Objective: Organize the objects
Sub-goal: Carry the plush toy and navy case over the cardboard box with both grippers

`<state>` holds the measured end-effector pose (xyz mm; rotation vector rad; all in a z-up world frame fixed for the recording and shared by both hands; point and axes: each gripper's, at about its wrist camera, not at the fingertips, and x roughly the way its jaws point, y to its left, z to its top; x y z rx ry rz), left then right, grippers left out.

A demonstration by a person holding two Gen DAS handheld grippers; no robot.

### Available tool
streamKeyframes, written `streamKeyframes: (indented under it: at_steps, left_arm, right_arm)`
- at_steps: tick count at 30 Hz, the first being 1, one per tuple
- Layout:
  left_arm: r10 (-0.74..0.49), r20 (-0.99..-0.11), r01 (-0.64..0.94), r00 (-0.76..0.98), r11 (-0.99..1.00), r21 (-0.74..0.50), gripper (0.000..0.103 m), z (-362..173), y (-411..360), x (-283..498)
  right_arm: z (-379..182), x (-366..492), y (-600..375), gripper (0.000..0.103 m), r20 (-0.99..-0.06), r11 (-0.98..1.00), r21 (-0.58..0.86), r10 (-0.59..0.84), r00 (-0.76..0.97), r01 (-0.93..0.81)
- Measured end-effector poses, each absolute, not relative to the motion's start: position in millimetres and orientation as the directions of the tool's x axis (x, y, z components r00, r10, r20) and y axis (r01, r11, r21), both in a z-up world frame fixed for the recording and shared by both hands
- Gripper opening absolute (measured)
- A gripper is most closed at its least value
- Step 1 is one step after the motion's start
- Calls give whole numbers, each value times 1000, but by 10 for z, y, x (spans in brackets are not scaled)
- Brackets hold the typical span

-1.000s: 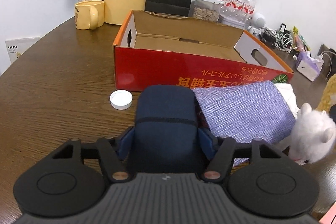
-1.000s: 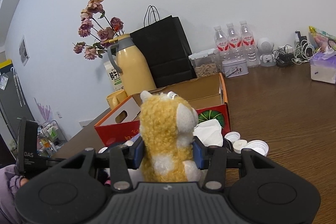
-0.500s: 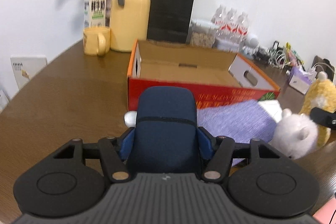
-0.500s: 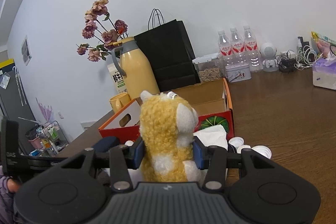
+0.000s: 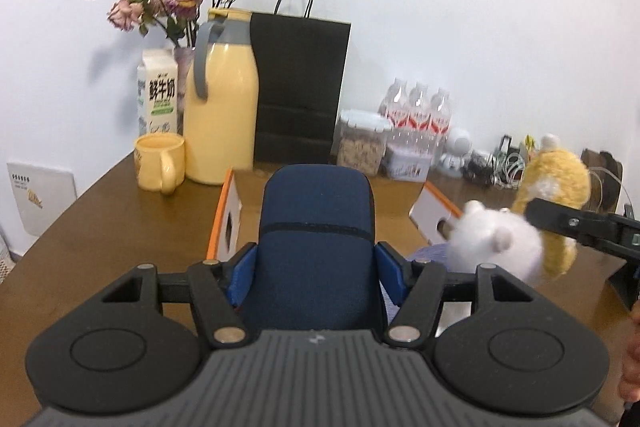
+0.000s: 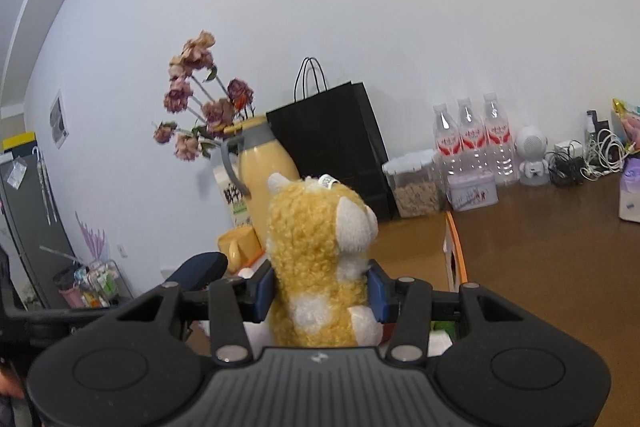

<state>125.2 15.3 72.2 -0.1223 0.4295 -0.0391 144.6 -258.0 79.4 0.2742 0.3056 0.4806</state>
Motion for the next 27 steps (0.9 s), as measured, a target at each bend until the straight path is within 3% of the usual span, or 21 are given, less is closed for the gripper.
streamKeyframes:
  at_steps: [9, 27]
  left_arm:
    - [-77, -399, 25, 914, 991, -133, 64, 781, 116, 1529]
    - [-68, -394, 21, 917, 992, -122, 64, 881, 80, 1370]
  right_arm:
    - [804, 1858, -2557, 45, -238, 844, 351, 498, 834, -405]
    - [1088, 1593, -2881, 45, -199, 853, 345, 473, 858, -391]
